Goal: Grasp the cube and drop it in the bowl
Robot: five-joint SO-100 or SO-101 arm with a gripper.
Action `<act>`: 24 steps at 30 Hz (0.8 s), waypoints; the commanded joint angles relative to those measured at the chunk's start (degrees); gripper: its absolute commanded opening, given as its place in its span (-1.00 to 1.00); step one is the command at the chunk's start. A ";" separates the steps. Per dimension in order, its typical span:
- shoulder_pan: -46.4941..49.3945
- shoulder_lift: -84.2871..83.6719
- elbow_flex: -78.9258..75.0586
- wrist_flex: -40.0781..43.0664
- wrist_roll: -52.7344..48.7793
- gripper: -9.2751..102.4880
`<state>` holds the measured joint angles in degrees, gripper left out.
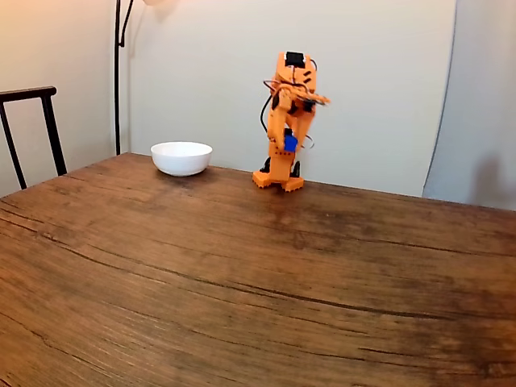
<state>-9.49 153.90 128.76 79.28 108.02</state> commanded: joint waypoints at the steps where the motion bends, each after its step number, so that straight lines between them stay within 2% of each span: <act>1: 2.81 5.36 -1.67 3.78 0.44 -0.80; 10: 18.54 19.25 -2.72 10.90 2.72 -0.80; 24: 48.69 23.12 -2.81 10.28 2.81 -0.81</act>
<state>36.12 176.92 128.06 90.35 110.57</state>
